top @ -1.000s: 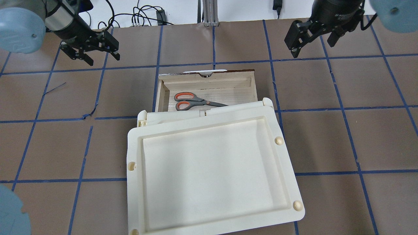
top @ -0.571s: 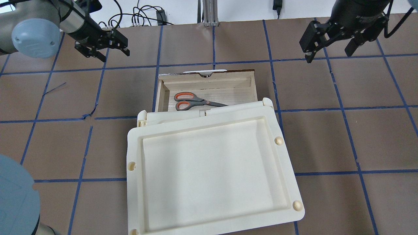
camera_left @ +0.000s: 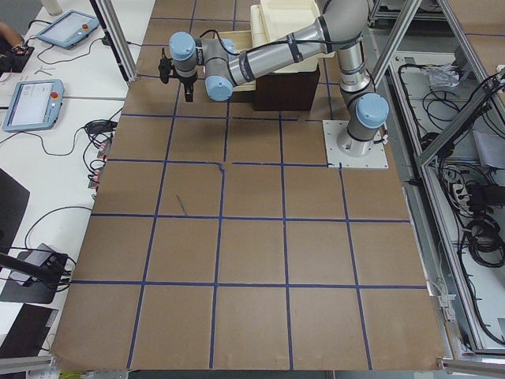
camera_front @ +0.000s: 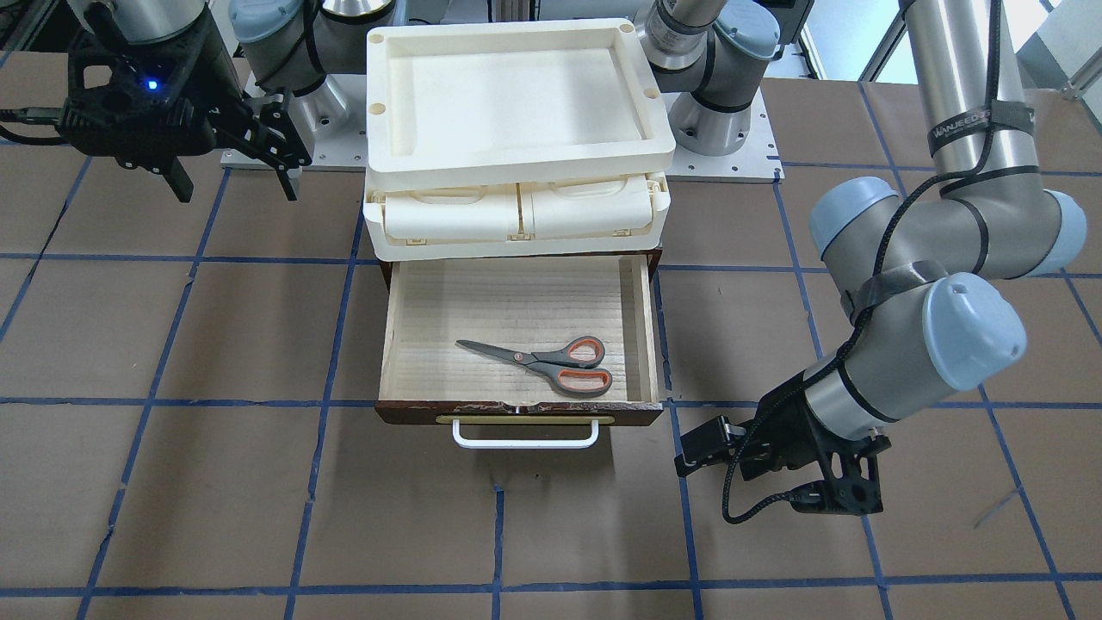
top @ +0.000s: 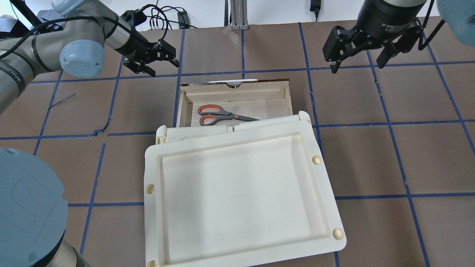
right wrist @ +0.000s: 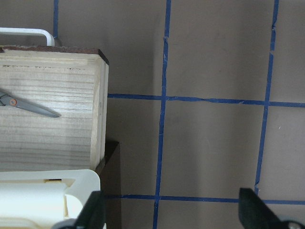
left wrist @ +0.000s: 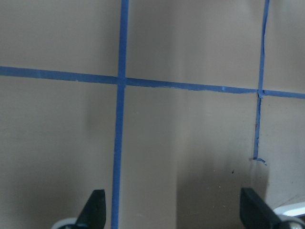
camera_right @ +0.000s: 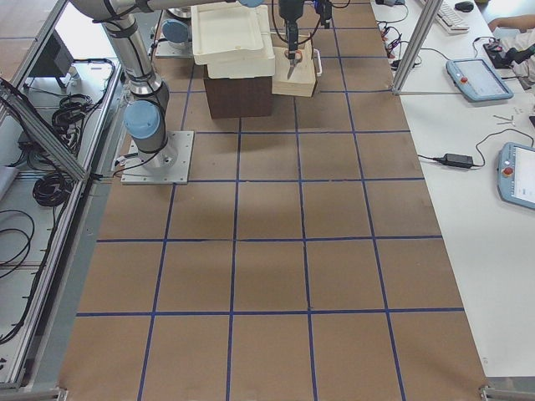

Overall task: Put scissors in drawer and close it
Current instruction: 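Move the left gripper toward the drawer's cream front edge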

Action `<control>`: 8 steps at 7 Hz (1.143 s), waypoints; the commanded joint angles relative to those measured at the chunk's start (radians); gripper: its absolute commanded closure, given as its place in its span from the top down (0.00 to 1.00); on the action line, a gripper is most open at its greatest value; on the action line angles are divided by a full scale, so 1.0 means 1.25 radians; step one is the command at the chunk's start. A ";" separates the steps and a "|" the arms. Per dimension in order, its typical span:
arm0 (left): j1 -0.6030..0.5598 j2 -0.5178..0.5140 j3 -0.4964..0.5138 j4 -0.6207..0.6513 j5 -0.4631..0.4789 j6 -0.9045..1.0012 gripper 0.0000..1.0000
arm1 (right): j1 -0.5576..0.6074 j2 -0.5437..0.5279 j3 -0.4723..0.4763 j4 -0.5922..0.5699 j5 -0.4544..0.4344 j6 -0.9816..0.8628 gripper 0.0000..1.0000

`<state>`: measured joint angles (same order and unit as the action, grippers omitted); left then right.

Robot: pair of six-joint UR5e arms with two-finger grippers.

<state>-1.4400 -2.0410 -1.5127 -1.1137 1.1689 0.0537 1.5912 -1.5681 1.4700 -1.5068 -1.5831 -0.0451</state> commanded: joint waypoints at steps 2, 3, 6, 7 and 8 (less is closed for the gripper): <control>-0.010 -0.005 -0.032 0.001 -0.001 0.002 1.00 | -0.017 -0.013 0.033 -0.008 -0.009 -0.001 1.00; -0.010 -0.005 -0.033 -0.001 -0.002 0.001 1.00 | -0.021 -0.013 0.035 -0.001 -0.009 0.002 1.00; -0.037 -0.003 -0.046 -0.026 -0.016 -0.030 1.00 | -0.013 -0.014 0.051 -0.012 -0.022 0.005 1.00; -0.038 0.001 -0.046 -0.076 -0.015 -0.044 1.00 | -0.016 -0.011 0.056 -0.012 -0.021 0.003 1.00; -0.038 0.004 -0.048 -0.105 -0.014 -0.050 1.00 | -0.021 -0.012 0.056 -0.012 -0.018 0.005 1.00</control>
<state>-1.4868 -2.0409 -1.5707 -1.1966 1.1503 0.0052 1.5704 -1.5833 1.5365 -1.5202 -1.6083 -0.0402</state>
